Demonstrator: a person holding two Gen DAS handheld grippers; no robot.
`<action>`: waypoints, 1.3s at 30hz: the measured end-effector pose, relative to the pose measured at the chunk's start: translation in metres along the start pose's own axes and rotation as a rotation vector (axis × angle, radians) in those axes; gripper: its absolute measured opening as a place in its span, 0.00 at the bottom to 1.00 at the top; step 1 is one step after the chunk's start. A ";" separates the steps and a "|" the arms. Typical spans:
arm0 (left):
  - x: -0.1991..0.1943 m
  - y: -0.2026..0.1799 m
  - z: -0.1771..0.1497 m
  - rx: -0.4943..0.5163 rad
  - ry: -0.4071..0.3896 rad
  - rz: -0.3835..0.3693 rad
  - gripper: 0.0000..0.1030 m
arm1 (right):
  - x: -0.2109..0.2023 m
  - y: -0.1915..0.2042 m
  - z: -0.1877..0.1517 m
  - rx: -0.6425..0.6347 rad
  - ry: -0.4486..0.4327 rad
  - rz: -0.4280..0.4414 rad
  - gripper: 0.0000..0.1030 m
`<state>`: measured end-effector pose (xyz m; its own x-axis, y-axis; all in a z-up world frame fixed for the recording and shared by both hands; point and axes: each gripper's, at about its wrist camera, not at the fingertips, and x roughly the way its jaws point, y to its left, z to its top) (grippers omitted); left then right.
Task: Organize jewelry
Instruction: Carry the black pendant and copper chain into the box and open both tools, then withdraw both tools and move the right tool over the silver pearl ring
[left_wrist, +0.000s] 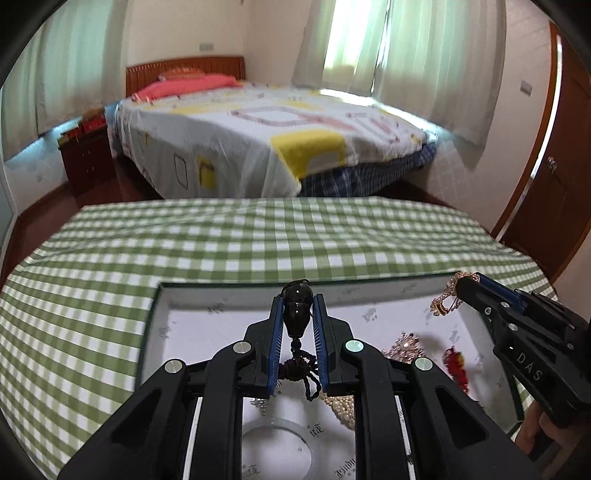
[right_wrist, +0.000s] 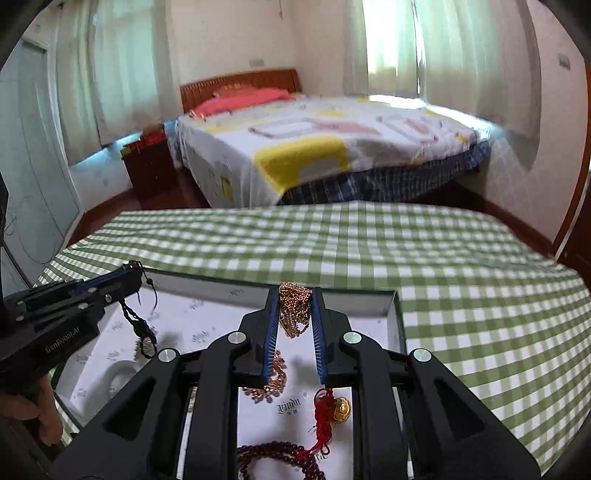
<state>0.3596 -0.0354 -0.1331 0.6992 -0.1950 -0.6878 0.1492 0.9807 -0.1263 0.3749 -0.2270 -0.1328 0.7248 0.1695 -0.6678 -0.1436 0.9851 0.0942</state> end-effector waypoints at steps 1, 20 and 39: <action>0.004 0.000 0.000 -0.002 0.011 0.001 0.16 | 0.006 -0.001 0.000 0.002 0.025 -0.003 0.17; 0.033 0.005 -0.009 -0.037 0.110 0.020 0.53 | 0.020 -0.005 0.001 0.017 0.063 -0.022 0.33; -0.048 -0.002 -0.021 -0.057 -0.102 -0.030 0.62 | -0.059 -0.003 -0.018 0.025 -0.085 -0.017 0.37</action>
<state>0.3115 -0.0283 -0.1146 0.7631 -0.2218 -0.6071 0.1329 0.9730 -0.1885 0.3209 -0.2408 -0.1067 0.7818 0.1530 -0.6045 -0.1146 0.9882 0.1020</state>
